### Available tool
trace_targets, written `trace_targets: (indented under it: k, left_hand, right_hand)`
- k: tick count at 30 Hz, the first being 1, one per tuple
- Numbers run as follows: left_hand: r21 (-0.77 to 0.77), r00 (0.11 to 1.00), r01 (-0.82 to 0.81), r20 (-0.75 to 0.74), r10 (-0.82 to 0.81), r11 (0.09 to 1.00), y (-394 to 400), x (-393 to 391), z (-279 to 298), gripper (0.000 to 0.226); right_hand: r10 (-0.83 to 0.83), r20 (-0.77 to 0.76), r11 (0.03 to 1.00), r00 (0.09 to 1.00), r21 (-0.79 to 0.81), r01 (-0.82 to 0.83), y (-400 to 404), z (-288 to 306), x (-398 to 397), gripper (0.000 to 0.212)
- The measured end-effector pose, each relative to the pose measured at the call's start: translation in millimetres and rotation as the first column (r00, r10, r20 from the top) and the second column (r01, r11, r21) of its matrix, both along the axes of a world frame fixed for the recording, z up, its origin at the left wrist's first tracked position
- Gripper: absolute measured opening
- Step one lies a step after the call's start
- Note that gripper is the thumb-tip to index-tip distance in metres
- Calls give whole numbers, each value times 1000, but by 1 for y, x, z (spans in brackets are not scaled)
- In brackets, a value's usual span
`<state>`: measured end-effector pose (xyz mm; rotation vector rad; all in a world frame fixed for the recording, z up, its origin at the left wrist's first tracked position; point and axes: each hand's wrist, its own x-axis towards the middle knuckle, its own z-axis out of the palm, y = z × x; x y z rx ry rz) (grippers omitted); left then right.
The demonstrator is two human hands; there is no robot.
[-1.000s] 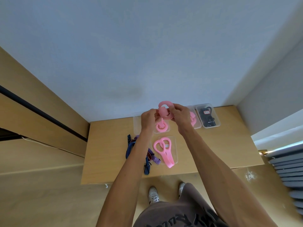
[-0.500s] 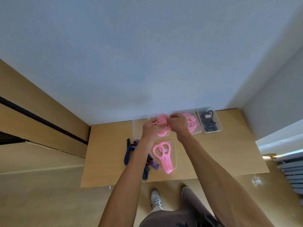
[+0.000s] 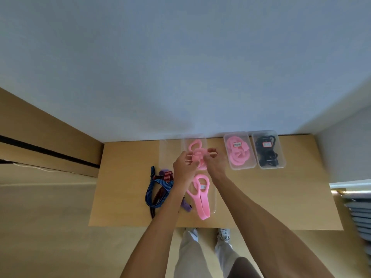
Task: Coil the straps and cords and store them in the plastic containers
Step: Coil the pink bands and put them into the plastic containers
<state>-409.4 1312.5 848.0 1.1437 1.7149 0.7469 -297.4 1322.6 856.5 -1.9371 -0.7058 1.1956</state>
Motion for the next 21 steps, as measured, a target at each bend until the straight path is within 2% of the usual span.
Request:
trace_targets:
  k: [6,10,13,15,17,21]
  left_hand:
    - [164,979,155,-161,-128,974,65,0,-44,20]
    - [141,937,263,-271,-218,954,86,-6,-75,21]
    - [80,867,383,-376,-328,920,94,-12,-91,15]
    - [99,793,456,-497,-353,884,97,-16,-95,15]
    - [137,722,496,-614,-319,858,100,-18,-95,18]
    - [168,706,536,-627,-330,827,100,-20,-95,14]
  right_hand:
    - [-34,91,999,995,-6,35,67,-34,-18,14]
    - [48,244,999,969,-17,-46,84,-62,-26,15]
    - [205,411,978,888,-61,-198,84,-83,-28,18]
    - [272,504,962,820,-127,-241,80,-96,-27,15]
    - [294,555,956,778,-164,-244,78,-103,-25,17]
    - [252,640,964,726,-98,-247,76,-107,-26,21]
